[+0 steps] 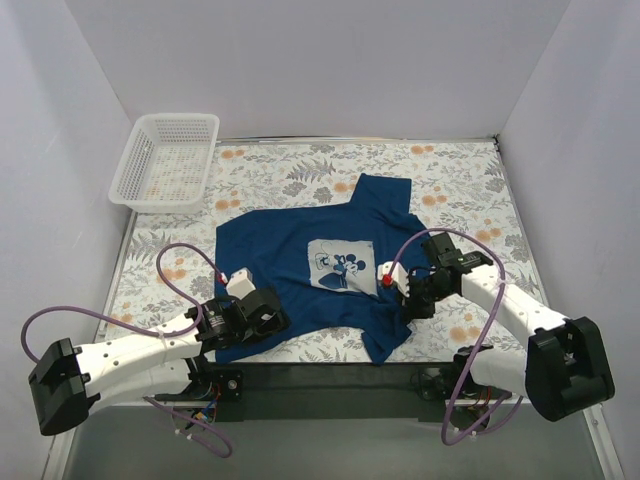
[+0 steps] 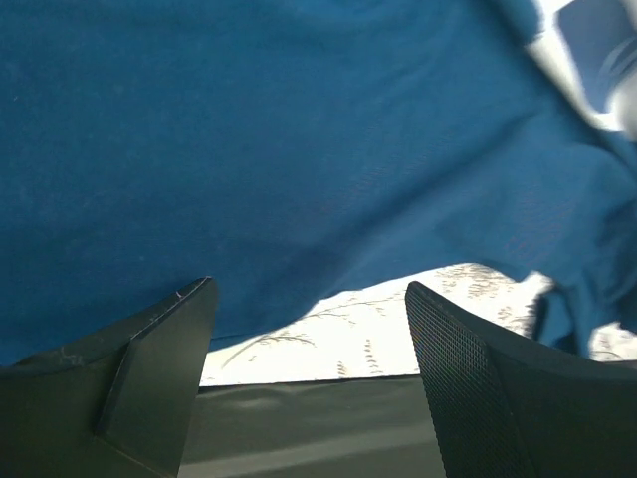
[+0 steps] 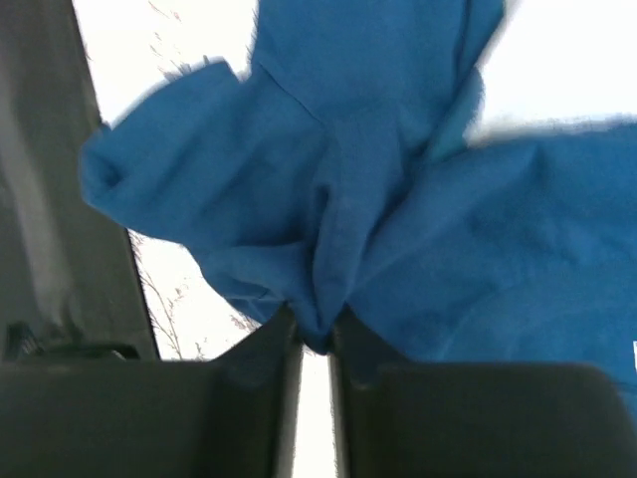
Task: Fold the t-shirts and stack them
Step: Flatten the tshirt out
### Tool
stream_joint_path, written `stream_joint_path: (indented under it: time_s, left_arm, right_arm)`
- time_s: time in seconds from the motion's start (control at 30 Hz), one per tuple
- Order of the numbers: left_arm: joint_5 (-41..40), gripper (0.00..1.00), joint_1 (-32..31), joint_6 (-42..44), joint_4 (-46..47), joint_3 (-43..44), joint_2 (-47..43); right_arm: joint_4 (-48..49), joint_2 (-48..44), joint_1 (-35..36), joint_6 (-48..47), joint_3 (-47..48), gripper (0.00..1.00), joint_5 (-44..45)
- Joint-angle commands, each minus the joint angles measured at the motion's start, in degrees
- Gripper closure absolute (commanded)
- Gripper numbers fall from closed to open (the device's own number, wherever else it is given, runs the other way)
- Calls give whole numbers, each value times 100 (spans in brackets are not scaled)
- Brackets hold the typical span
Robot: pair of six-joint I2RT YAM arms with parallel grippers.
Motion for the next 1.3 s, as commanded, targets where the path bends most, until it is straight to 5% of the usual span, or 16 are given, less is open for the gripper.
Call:
stream_joint_path:
  time_s: [0.0, 0.07, 0.3, 0.37, 0.4, 0.53, 0.7, 0.8, 0.83, 0.93, 1.1, 1.27]
  left_arm:
    - [30, 30, 1, -815, 66, -121, 96]
    - [-101, 30, 9, -763, 101, -138, 70]
    - [-163, 28, 27, -429, 198, -112, 157]
    - [-155, 27, 27, -166, 277, -68, 157]
    - [-85, 25, 27, 27, 451, -51, 157]
    - [-22, 21, 27, 714, 708, 81, 43]
    - [-567, 12, 71, 1388, 479, 415, -395]
    - [-1120, 6, 351, 1995, 1075, 433, -685]
    - [-1139, 5, 752, 2511, 1312, 433, -704]
    - [-570, 6, 2041, 3401, 2174, 677, -301]
    - [1628, 11, 4083, 4080, 3036, 1293, 1139]
    - [2963, 21, 5176, 4344, 3423, 1987, 2974]
  right_arm:
    - [-167, -184, 37, -48, 198, 85, 733]
    - [-1413, -903, -129, -1496, 382, 96, 1699]
    - [-2243, -1450, -963, -2589, -11, 97, 2765]
    - [-2173, -1538, -1393, -2757, -144, 83, 2941]
    - [-2112, -1565, -1535, -2775, -179, 63, 2907]
    - [-1945, -1530, -2369, -2538, 607, 44, 2145]
    - [-1682, -1048, -2943, -1565, 1612, 36, 606]
    - [-297, -407, -2952, 146, 1771, 37, -273]
    - [735, 65, -2952, 1370, 1806, 35, -396]
    - [2015, 1320, -2899, 2653, 2428, 33, -547]
    - [2108, 3240, -2881, 3904, 4350, 28, -538]
    - [1968, 4638, -2803, 4291, 5348, 29, -512]
